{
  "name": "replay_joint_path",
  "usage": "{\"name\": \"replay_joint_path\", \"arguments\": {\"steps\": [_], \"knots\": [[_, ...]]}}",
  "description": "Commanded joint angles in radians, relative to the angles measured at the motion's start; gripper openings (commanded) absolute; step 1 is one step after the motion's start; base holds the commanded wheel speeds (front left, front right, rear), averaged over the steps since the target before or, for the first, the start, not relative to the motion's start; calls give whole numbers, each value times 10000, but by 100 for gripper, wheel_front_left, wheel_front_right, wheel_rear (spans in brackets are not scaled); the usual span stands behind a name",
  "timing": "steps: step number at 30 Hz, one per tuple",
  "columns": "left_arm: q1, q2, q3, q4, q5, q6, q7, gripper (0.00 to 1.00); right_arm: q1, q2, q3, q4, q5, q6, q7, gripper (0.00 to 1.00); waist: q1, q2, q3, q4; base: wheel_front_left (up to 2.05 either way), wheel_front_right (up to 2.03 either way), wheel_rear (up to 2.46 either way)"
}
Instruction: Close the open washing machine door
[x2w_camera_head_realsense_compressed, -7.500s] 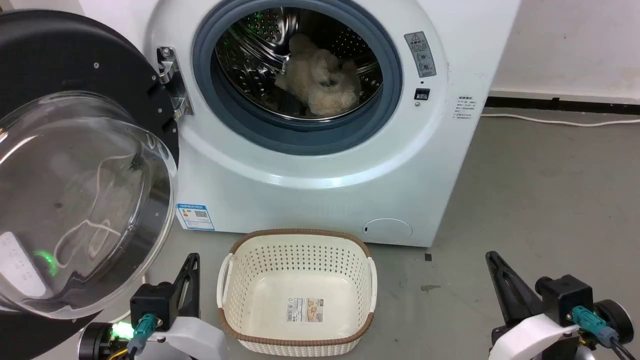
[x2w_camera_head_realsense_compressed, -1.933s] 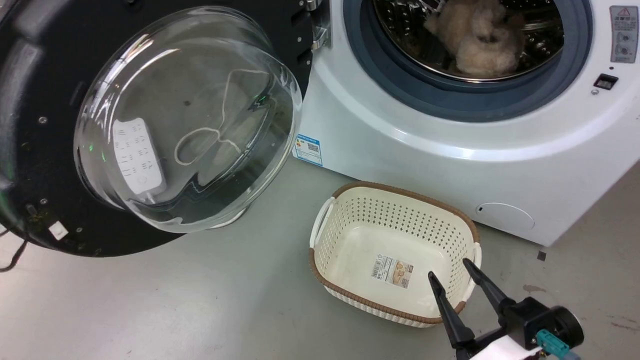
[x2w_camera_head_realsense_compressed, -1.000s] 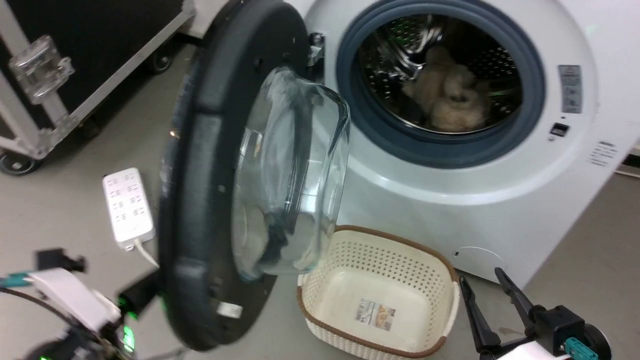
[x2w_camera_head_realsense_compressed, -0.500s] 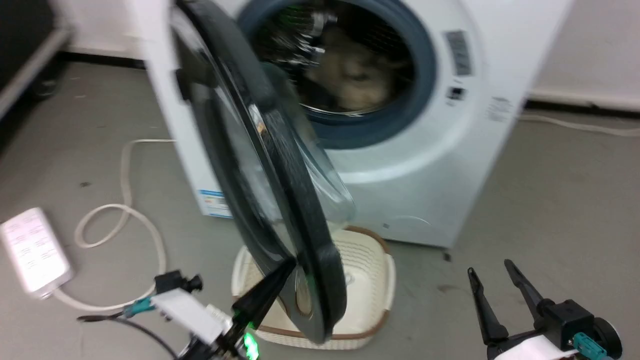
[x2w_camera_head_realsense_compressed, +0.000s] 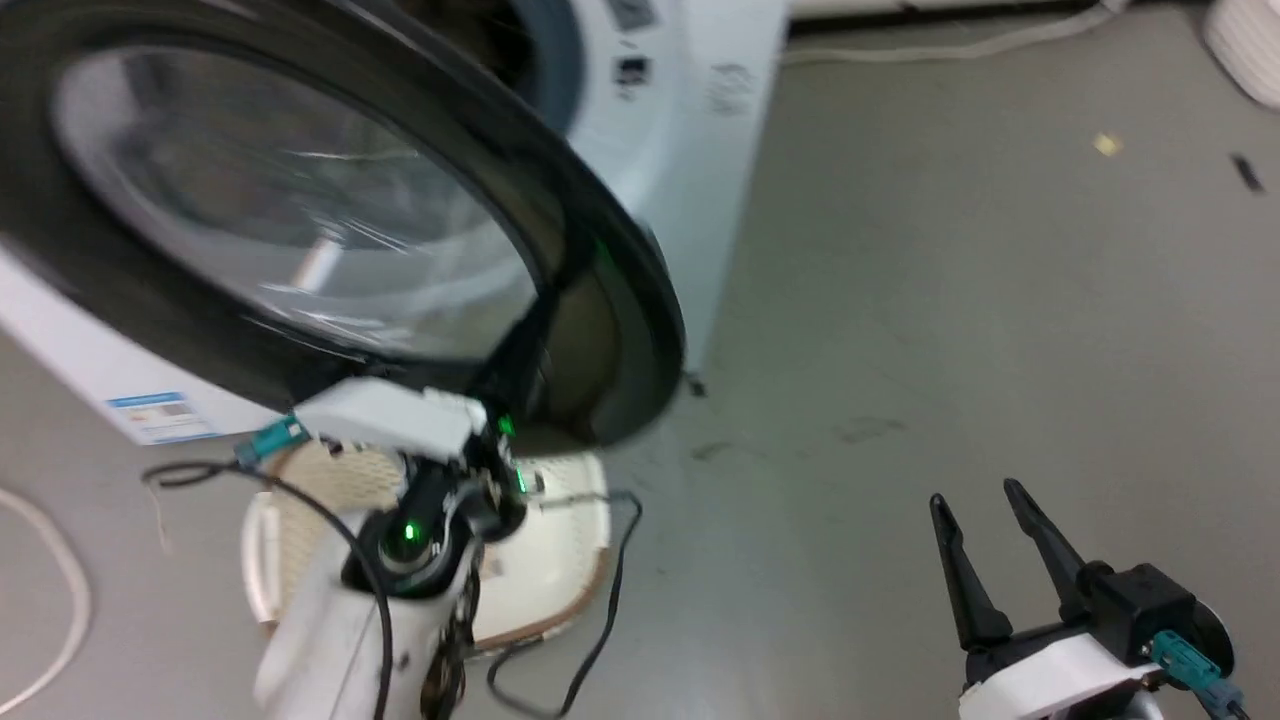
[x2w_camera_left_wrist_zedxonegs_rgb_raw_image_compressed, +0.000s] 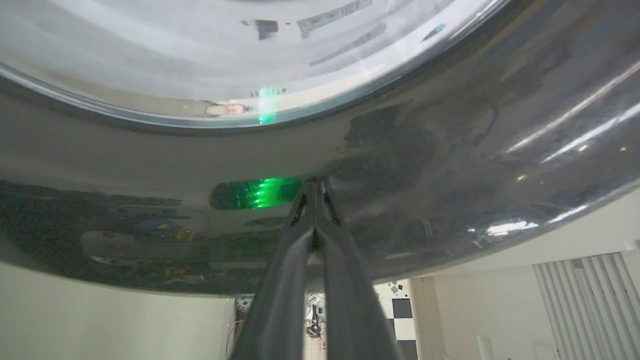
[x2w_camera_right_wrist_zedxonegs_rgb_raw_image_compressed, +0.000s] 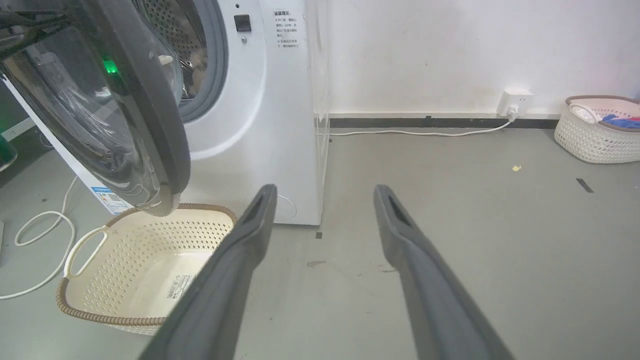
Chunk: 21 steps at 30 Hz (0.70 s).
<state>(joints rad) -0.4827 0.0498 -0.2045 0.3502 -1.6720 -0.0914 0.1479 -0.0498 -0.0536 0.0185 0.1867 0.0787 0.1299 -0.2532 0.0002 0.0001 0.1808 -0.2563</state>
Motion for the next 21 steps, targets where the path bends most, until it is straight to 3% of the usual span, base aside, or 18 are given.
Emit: {"name": "replay_joint_path", "arguments": {"steps": [1, 8, 15, 16, 17, 18, 21], "knots": [[-358, 6, 70, 295, 90, -92, -188, 0, -166, 31, 55, 41, 103, 8, -70, 100, -2, -1, 655, -747, 0, 0, 0], [-1035, 5, 170, 1373, 5, -300, -576, 0, -271, 32, 110, -39, 245, 8, -82, 100, -2, -1, 569, -792, 0, 0, 0], [-316, 74, 32, 906, 104, -387, -582, 0, -43, 33, 2, -230, 48, 8, -84, 100, -2, -1, -91, 55, 0, 0, 0], [-69, 149, -36, 687, 290, -388, -612, 15, 21, 33, -32, -237, 5, 8, -84, 100, -2, -1, -255, 245, 0, 0, 0], [211, 257, -120, 444, 516, -389, -664, 43, 93, 33, -43, -238, -40, 8, -84, 100, -2, -1, -409, 407, 0, 0, 0], [507, 365, -230, 197, 764, -389, -731, 96, 177, 33, -73, -226, -82, 8, -84, 100, -2, -1, -593, 604, 0, 0, 0], [1455, 876, -691, -590, 1761, -390, -1108, 100, 430, 31, -80, -141, -219, 8, -84, 100, -2, -1, -1098, 1130, 0, 0, 0]]}}
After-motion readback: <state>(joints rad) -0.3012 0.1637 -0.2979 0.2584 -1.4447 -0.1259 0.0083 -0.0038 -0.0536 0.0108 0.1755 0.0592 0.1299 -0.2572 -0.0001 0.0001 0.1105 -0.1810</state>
